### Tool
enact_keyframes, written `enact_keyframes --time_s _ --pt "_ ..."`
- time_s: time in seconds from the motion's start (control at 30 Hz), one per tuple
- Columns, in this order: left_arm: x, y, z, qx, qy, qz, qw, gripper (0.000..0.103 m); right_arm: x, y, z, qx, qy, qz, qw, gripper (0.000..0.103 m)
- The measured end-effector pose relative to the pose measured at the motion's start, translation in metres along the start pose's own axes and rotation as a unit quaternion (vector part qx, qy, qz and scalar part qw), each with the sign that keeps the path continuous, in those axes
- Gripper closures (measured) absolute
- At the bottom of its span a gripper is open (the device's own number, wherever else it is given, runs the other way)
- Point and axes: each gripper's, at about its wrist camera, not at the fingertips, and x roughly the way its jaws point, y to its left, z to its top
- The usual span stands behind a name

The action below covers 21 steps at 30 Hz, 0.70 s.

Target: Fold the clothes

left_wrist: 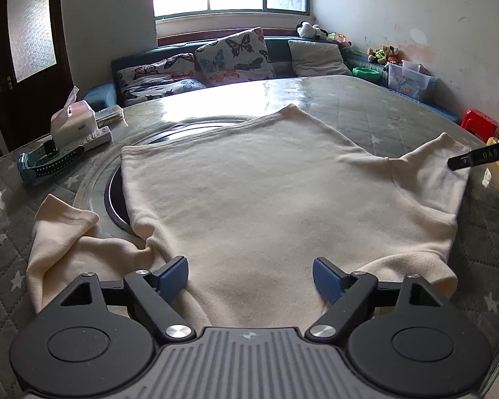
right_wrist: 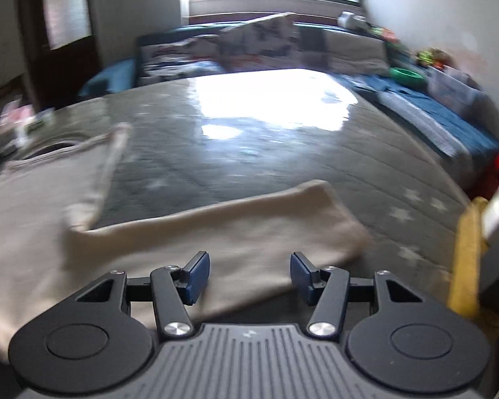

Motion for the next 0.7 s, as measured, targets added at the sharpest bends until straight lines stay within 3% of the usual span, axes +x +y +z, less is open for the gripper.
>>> enact_keyframes --time_s 0.27,0.43,0.6,0.7 --pt "-0.001 0.0 -0.002 -0.001 0.0 0.002 1.0 0.013 0.01 -0.041 0.004 0.046 -0.007 -0.08 0.996 0.048" --pt "-0.001 0.0 -0.003 -0.002 0.0 0.0 1.0 0.008 0.012 -0.056 0.0 0.078 -0.009 -0.071 0.994 0.048" --pt "-0.002 0.0 -0.002 -0.005 0.0 0.002 1.0 0.003 0.012 -0.056 -0.002 0.083 -0.017 -0.058 0.995 0.07" --pt "-0.003 0.0 -0.002 -0.005 0.001 0.002 1.0 0.0 0.011 -0.056 0.0 0.088 -0.02 -0.049 0.995 0.091"
